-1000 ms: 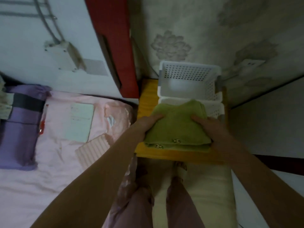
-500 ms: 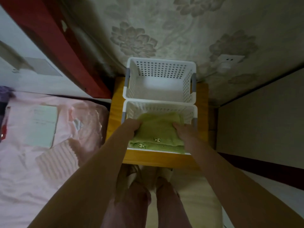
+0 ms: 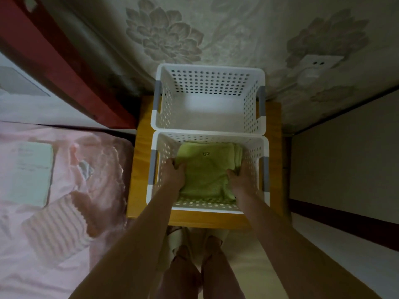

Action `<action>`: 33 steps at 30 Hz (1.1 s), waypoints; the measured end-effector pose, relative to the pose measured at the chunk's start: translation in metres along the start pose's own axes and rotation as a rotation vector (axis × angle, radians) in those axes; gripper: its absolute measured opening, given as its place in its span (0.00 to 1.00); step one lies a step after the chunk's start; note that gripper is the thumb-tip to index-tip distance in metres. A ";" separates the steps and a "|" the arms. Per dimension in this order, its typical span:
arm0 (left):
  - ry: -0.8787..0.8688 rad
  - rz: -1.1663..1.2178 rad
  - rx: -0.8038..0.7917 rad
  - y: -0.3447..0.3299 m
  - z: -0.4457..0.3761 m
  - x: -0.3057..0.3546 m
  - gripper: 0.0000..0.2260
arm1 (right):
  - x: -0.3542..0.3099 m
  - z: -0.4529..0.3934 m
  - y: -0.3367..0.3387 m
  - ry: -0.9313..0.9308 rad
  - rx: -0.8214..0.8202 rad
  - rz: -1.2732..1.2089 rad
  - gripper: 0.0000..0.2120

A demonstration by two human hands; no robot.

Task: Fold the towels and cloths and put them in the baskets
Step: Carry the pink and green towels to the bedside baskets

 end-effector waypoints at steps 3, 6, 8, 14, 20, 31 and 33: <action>-0.056 0.011 0.009 -0.003 -0.001 -0.002 0.15 | 0.004 -0.007 -0.004 0.054 0.013 0.021 0.25; -0.104 -0.006 0.016 -0.003 -0.005 -0.002 0.14 | 0.002 -0.009 -0.008 0.124 0.033 0.031 0.28; -0.103 -0.021 -0.051 -0.003 -0.008 -0.002 0.17 | 0.003 -0.012 -0.010 0.118 0.047 0.053 0.29; -0.354 -0.436 0.007 0.003 0.008 -0.001 0.31 | -0.001 0.009 0.002 0.335 0.105 0.517 0.29; -0.969 -1.172 0.073 -0.001 0.013 0.003 0.32 | 0.006 -0.006 -0.001 1.031 -0.244 1.258 0.39; -0.841 -1.628 -0.003 -0.001 -0.047 0.000 0.50 | 0.039 -0.040 0.001 0.753 -0.405 1.282 0.52; -0.824 -1.619 -0.029 -0.001 -0.045 0.004 0.51 | 0.032 -0.040 0.003 0.730 -0.430 1.312 0.53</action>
Point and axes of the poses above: each hand's wrist, its own z-axis away from the middle knuckle, its own y-axis out of the back of the hand, x = y × z, the point moved 1 cm from there along -z, towards the middle knuckle, and after that the axes turned 10 degrees about y, right-handed, at the moved point
